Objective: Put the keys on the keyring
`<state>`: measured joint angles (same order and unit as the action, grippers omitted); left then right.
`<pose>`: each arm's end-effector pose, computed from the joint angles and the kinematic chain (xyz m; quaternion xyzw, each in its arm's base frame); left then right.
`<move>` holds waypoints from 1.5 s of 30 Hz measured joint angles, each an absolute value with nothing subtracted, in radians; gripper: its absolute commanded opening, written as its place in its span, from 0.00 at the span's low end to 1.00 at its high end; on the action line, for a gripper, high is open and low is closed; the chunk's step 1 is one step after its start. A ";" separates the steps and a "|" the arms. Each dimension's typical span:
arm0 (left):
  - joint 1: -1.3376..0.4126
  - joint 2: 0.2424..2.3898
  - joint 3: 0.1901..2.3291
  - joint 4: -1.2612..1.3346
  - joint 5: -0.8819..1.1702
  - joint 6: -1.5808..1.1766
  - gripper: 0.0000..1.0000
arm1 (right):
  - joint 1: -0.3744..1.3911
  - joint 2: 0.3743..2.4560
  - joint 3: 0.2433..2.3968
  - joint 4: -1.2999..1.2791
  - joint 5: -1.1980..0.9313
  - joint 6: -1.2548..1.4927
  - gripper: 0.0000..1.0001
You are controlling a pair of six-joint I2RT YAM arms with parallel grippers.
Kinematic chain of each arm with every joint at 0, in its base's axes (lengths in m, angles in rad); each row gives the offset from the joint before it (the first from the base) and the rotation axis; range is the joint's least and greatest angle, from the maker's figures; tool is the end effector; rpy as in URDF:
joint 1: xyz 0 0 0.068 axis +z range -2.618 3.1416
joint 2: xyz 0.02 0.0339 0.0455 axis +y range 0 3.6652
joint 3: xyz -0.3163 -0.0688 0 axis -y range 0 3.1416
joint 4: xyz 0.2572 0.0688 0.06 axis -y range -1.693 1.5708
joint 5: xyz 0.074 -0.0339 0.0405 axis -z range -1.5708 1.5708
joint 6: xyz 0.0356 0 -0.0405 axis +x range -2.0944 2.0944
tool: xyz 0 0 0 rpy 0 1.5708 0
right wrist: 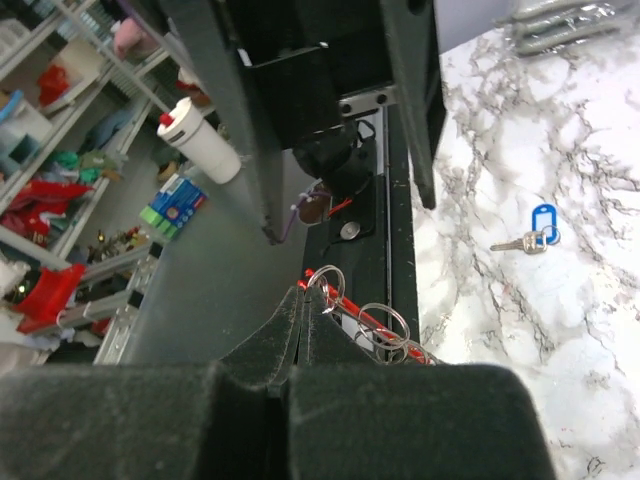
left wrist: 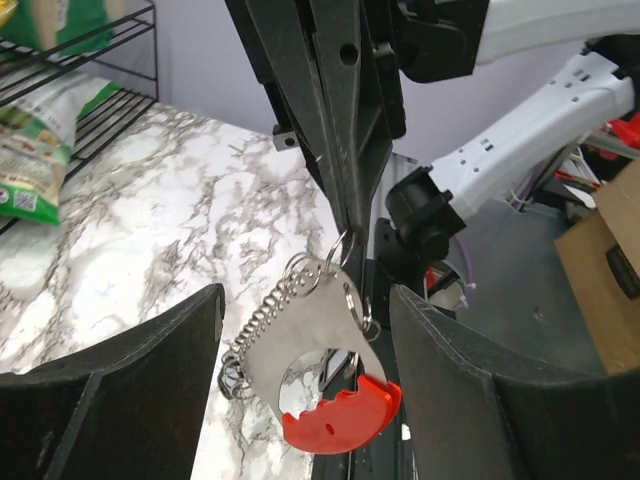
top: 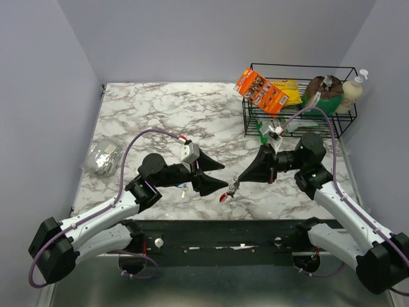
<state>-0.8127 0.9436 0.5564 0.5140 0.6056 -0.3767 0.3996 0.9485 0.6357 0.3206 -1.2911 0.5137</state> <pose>0.1212 -0.1574 0.3411 0.3549 0.5675 -0.5646 0.4829 0.1549 0.1026 0.3491 -0.3943 0.5860 0.6304 0.3221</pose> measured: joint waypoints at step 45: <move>-0.847 1.172 0.626 0.879 0.873 -0.477 0.29 | 0.400 0.891 0.701 0.290 -1.402 0.487 0.00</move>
<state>-0.8467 1.1721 0.6262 0.8791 0.8726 -0.4774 0.3996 0.8906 0.7006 0.2897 -1.4017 0.4866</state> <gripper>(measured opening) 0.368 0.011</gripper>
